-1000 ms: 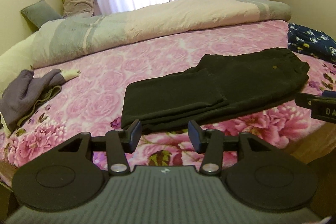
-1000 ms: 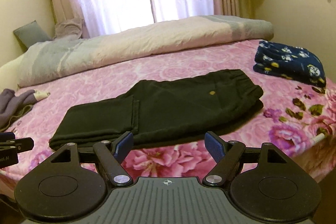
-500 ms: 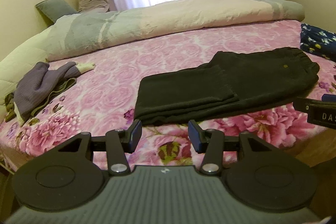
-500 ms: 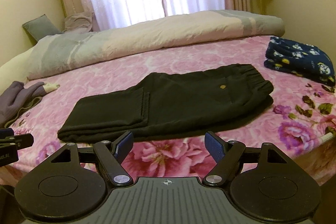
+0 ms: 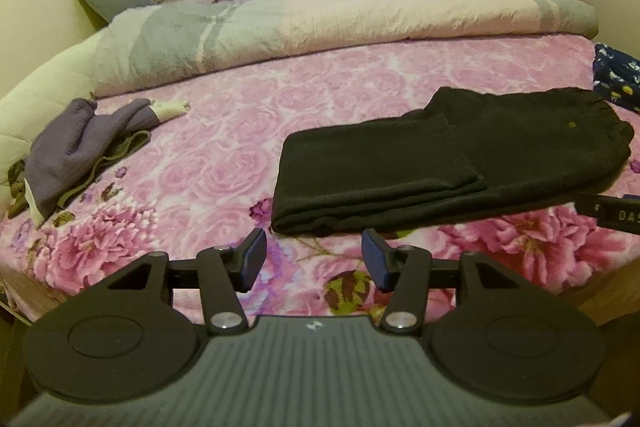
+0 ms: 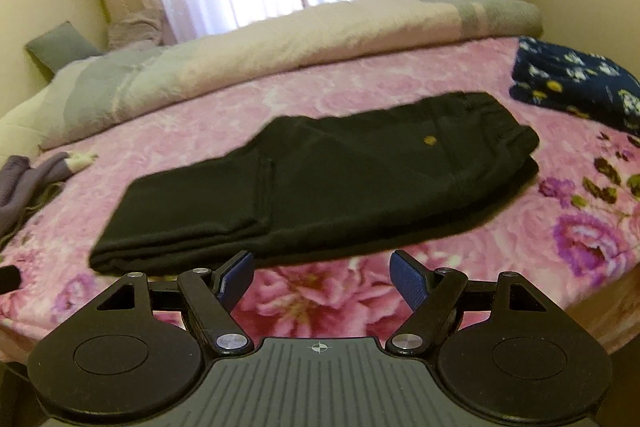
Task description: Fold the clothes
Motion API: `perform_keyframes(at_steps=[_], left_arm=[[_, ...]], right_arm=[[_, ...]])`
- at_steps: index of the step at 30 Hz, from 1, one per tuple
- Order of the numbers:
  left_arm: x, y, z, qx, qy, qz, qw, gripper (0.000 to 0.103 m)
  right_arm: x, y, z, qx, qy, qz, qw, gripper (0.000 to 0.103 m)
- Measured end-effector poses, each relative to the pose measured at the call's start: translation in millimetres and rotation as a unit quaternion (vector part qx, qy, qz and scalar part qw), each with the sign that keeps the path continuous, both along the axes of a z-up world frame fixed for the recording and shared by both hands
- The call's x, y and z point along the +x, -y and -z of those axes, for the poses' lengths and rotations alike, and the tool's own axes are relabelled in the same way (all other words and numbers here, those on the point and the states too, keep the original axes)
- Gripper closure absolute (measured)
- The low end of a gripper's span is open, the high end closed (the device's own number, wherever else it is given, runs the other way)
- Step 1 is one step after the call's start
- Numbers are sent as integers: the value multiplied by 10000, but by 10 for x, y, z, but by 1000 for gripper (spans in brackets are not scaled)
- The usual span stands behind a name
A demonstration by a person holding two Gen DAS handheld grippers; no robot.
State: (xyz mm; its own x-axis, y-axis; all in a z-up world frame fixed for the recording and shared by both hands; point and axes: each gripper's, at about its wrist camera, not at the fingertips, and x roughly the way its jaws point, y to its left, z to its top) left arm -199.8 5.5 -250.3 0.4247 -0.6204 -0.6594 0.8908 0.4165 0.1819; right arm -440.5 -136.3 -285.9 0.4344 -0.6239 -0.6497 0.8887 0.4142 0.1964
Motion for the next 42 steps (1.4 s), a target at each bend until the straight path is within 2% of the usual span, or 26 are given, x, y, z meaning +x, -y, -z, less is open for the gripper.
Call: perform_keyframes(at_steps=[3, 8, 10, 11, 15, 20, 23, 24, 25, 26, 30, 32, 35, 38, 40, 42], left_arm=[[94, 100, 110, -1, -154, 103, 9998, 56], [252, 301, 308, -23, -519, 306, 9982, 66], [309, 402, 388, -29, -615, 388, 9973, 72], [341, 471, 431, -17, -649, 437, 9969, 76], [450, 729, 540, -68, -761, 619, 9952, 78], [586, 1060, 748, -17, -837, 670, 9942, 78], [667, 1259, 877, 23, -879, 691, 9937, 78], [694, 1325, 921, 36, -893, 698, 9935, 78], [728, 1377, 976, 118, -900, 660, 9937, 78], [766, 1398, 1025, 181, -914, 612, 9938, 78], [882, 1418, 977, 21, -1030, 593, 9929, 80], [935, 1444, 942, -77, -1072, 591, 9924, 80], [1007, 1582, 970, -129, -1084, 532, 9926, 80], [1092, 1683, 1071, -15, -1174, 352, 9925, 83], [1091, 1633, 1079, -23, -1118, 385, 9930, 84], [1079, 1565, 1077, -25, -1052, 437, 9935, 84]], right_arm=[[-16, 118, 107, 117, -108, 131, 9998, 25], [-155, 287, 202, 9, -73, 192, 9998, 26], [-210, 396, 212, 58, 208, 225, 9995, 41], [-237, 473, 224, 171, 455, 244, 9985, 58], [-288, 781, 301, 602, 1473, 311, 9868, 60], [-196, 1140, 449, 874, 2109, 260, 9732, 61], [-181, 1399, 680, 1303, 2410, 76, 9617, 62], [-188, 1459, 747, 1382, 2365, 42, 9618, 65], [-196, 1512, 812, 1445, 2289, 15, 9627, 75], [-221, 1569, 846, 1395, 2008, 45, 9696, 103], [-491, 1756, 753, 1240, 1803, 497, 9745, 103], [-502, 1771, 552, 806, 1678, 565, 9809, 103], [-390, 1848, 427, 707, 2034, 184, 9764, 103], [-221, 1960, 590, 969, 1625, 268, 9816, 103], [-312, 1970, 743, 1095, 1646, 480, 9791, 103], [-496, 1903, 746, 1086, 1925, 697, 9728, 103]])
